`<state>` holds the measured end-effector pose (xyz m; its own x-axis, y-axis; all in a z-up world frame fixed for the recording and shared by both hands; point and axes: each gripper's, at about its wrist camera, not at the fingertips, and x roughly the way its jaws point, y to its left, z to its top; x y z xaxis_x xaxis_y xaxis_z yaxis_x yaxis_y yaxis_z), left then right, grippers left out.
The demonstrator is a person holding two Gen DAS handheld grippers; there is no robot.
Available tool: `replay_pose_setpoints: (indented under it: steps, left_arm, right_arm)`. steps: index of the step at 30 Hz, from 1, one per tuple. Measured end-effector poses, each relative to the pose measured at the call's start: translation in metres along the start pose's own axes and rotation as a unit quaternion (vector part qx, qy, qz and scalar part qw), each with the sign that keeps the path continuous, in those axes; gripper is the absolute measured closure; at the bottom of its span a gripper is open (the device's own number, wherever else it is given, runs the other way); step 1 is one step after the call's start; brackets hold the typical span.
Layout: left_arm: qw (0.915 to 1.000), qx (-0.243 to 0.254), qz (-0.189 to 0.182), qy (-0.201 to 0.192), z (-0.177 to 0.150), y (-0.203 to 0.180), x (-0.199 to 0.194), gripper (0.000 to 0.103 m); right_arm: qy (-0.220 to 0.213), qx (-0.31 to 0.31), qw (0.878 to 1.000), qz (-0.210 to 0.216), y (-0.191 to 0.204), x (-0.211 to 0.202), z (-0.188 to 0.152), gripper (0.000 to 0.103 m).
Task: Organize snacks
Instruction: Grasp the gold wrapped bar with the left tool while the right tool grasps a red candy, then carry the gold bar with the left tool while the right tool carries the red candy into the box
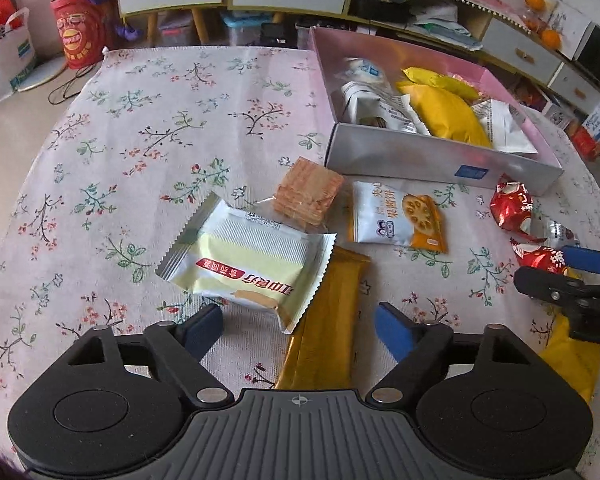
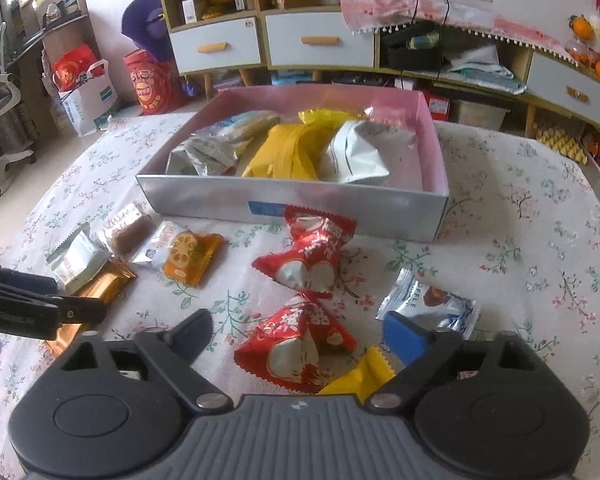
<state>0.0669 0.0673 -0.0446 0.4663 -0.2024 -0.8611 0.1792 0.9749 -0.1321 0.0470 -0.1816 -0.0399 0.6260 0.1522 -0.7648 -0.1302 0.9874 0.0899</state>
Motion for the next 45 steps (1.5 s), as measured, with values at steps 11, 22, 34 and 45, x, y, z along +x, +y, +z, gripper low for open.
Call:
replay_pose_setpoints:
  steps: [11, 22, 34, 45]
  left_arm:
    - [0.9992, 0.037, -0.002, 0.013, 0.001, -0.004, -0.005, 0.057]
    - [0.9974, 0.06, -0.017, 0.037, -0.007, -0.005, -0.012, 0.074]
    - [0.994, 0.0, -0.108, 0.019, -0.001, -0.006, -0.024, 0.08]
    - [0.9885, -0.04, -0.145, -0.019, 0.021, -0.008, -0.036, 0.08]
  right_arm:
    - [0.006, -0.014, 1.0, -0.012, -0.001, 0.001, 0.001, 0.079]
    - [0.028, 0.05, 0.997, 0.042, -0.013, -0.009, 0.006, 0.089]
    - [0.037, 0.13, 0.986, 0.093, -0.029, -0.024, 0.01, 0.09]
    - [0.024, 0.148, 0.983, 0.103, -0.037, -0.032, 0.017, 0.09]
